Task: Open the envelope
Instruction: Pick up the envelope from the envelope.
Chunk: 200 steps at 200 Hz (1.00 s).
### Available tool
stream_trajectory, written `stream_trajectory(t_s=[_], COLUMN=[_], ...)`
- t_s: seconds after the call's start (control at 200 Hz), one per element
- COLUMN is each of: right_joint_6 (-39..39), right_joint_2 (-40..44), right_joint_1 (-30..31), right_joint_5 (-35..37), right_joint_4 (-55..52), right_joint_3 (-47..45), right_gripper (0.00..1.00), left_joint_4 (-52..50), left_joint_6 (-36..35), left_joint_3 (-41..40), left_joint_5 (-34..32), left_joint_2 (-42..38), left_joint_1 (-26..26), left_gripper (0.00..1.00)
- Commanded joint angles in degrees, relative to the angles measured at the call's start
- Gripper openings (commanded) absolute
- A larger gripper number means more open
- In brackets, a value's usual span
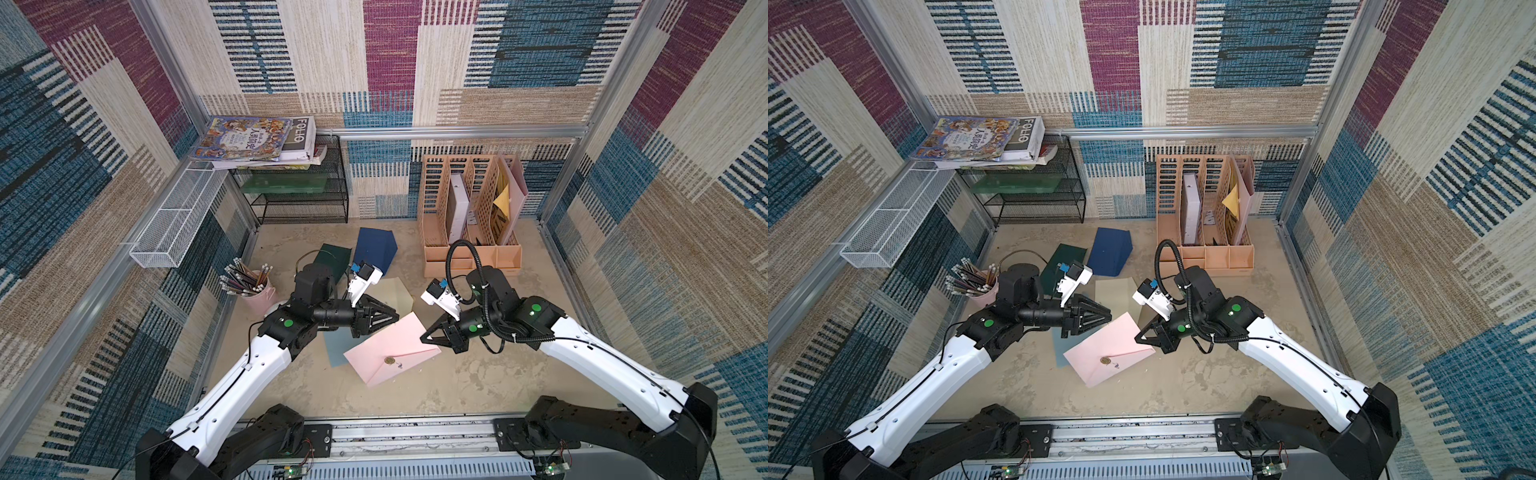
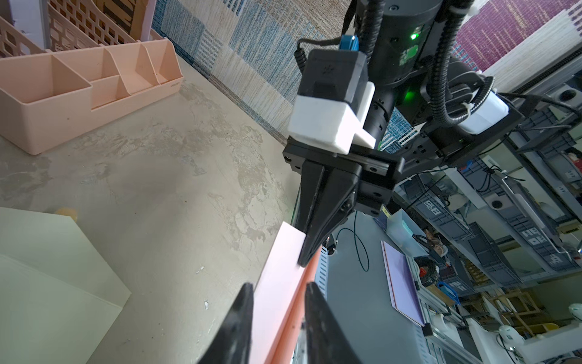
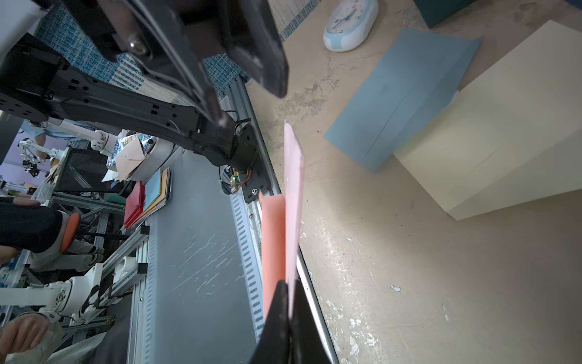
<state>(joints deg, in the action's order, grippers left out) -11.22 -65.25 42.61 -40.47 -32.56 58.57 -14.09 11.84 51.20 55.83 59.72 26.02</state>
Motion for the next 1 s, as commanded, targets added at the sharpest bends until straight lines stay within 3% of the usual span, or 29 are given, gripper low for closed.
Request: stream_trajectory(t_s=[0.0, 0.476, 0.571, 0.706, 0.811, 0.996], right_joint_6=[1.8, 3.5, 4.6, 6.1, 7.2, 7.2], right_joint_2=[0.0, -2.8, -3.8, -4.1, -4.3, -5.0], right_joint_1=[1.1, 1.5, 0.8, -1.5, -2.7, -2.8], right_joint_5=[0.6, 1.6, 3.1, 5.3, 5.7, 6.0], right_joint_4=[-1.0, -2.4, -3.9, -5.6, -6.5, -6.2], right_joint_3=[1.1, 7.0, 9.1, 11.8, 13.2, 13.5], right_gripper=[0.00, 0.00, 0.00, 0.00, 0.00, 0.00], left_joint_4=[-0.2, -1.4, -1.6, -2.2, -2.3, -0.8], left_joint_6=[-1.2, -2.8, -3.0, -3.4, -3.3, -2.0], left_joint_3=[0.3, 1.0, 1.1, 1.3, 1.4, 1.1], left_joint_5=[0.4, 3.3, 3.7, 3.2, 2.9, 3.0], left_joint_2=[-0.3, 2.5, 2.4, 2.6, 3.2, 3.6], left_joint_1=[0.0, 2.0, 2.3, 2.5, 2.5, 2.5], left_gripper=[0.41, 0.42, 0.35, 0.12, 0.00, 0.00])
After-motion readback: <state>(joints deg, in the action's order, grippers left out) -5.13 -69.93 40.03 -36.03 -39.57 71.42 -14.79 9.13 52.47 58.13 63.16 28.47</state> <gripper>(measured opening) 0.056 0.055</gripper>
